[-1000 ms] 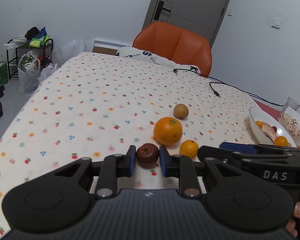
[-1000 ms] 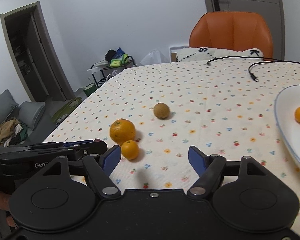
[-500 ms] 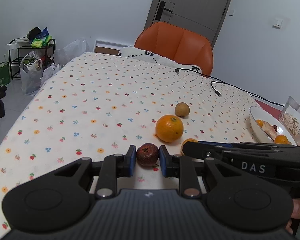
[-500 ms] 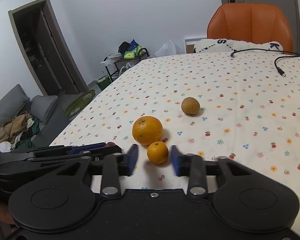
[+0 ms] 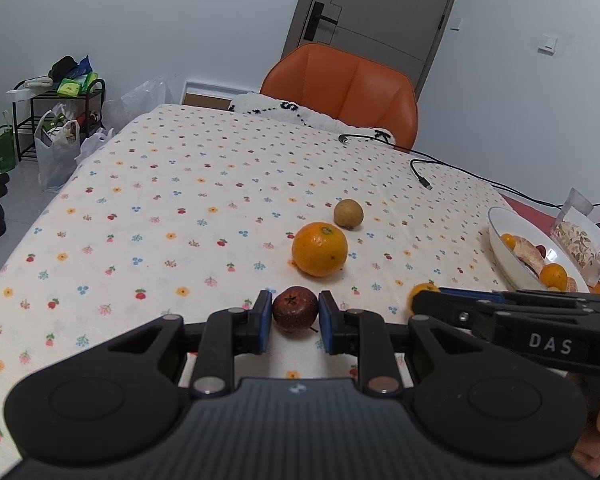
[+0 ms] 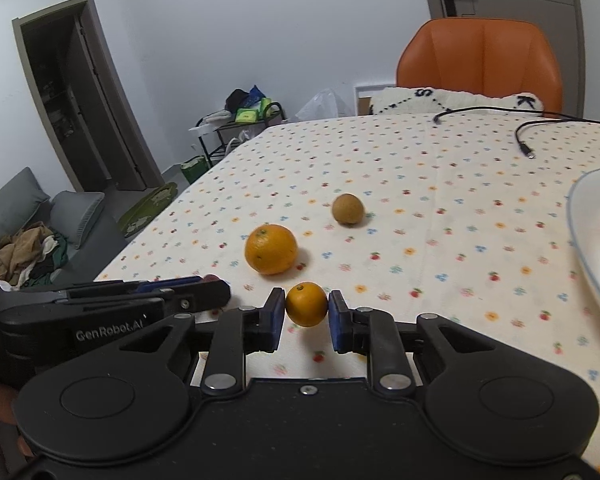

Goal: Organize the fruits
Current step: 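Carry the plum and mandarin toward the white plate with both grippers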

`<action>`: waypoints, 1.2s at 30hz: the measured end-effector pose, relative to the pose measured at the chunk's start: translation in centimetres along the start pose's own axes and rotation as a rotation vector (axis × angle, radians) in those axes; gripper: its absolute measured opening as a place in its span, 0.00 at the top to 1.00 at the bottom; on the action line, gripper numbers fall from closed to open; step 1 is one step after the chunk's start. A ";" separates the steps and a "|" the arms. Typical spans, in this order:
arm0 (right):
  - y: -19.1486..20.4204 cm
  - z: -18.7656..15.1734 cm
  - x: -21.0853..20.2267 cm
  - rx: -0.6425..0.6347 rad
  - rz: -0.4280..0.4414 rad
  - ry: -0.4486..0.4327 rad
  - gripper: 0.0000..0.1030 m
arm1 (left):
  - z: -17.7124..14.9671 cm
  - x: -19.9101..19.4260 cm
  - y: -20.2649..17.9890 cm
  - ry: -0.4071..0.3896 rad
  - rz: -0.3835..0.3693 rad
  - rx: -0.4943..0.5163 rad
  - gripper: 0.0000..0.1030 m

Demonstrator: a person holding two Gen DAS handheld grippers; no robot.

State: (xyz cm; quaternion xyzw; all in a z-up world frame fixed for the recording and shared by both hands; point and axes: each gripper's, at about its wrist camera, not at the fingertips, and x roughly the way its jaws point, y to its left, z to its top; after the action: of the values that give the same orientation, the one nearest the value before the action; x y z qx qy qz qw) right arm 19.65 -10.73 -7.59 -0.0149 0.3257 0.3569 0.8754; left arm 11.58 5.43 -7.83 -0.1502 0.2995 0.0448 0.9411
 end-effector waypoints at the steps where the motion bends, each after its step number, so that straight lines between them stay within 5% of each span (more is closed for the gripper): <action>1: -0.1 -0.1 -0.2 0.000 -0.007 -0.001 0.79 | 0.0 0.1 0.0 0.002 -0.001 0.000 0.78; 20: -1.2 -0.5 0.9 0.039 -0.027 0.007 0.70 | 0.0 0.8 -0.6 -0.007 0.011 0.026 0.77; 36: -1.4 -0.3 -1.7 0.021 -0.050 -0.038 0.77 | 0.6 -0.4 -2.8 -0.030 -0.022 0.050 0.78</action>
State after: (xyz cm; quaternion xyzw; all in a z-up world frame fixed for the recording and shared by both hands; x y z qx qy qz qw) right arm 19.42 -12.92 -7.14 -0.0073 0.3121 0.3317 0.8902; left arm 12.09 2.97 -6.39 -0.1292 0.2847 0.0290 0.9494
